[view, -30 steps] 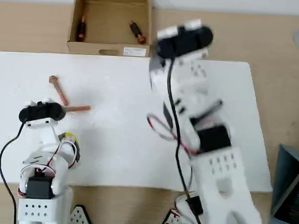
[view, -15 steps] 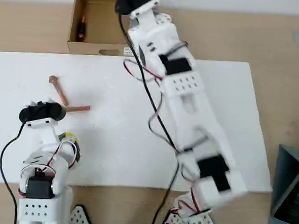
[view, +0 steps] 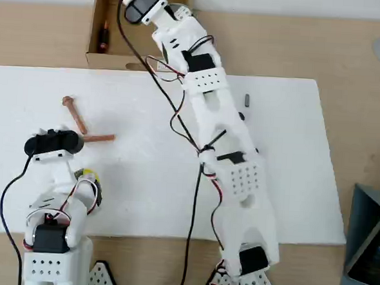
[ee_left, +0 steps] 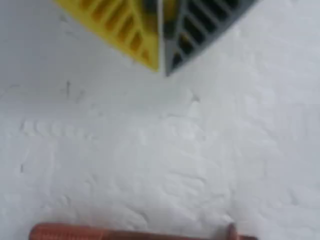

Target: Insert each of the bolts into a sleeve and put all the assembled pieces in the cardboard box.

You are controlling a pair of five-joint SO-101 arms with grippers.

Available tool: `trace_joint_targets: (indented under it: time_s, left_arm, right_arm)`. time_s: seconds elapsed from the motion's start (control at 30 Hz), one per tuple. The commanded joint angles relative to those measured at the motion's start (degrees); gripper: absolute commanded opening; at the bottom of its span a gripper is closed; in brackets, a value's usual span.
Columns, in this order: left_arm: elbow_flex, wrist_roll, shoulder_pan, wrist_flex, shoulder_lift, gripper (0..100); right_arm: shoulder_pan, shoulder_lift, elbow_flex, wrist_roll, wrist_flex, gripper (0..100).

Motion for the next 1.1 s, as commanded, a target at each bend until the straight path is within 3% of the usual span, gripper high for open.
trace_joint_targets:
  time_s: [0.0,0.23,0.73,1.07]
  left_arm:
    - [-0.18,-0.09,-0.44,-0.18,-0.31,0]
    - [-0.18,-0.09,-0.44,-0.18,-0.31,0]
    - [-0.18,0.0,-0.44,-0.18,-0.31,0]
    - [-0.18,0.0,-0.44,-0.18,-0.31,0]
  right_arm:
    - [0.57,1.71,-9.19,2.9,0.0,1.6]
    - [0.57,5.58,-17.01,2.81,8.62,15.6]
    - [0.57,4.7,-20.26,2.73,9.76,15.7]
    - [0.84,-3.03,-20.26,2.64,22.51,15.7]
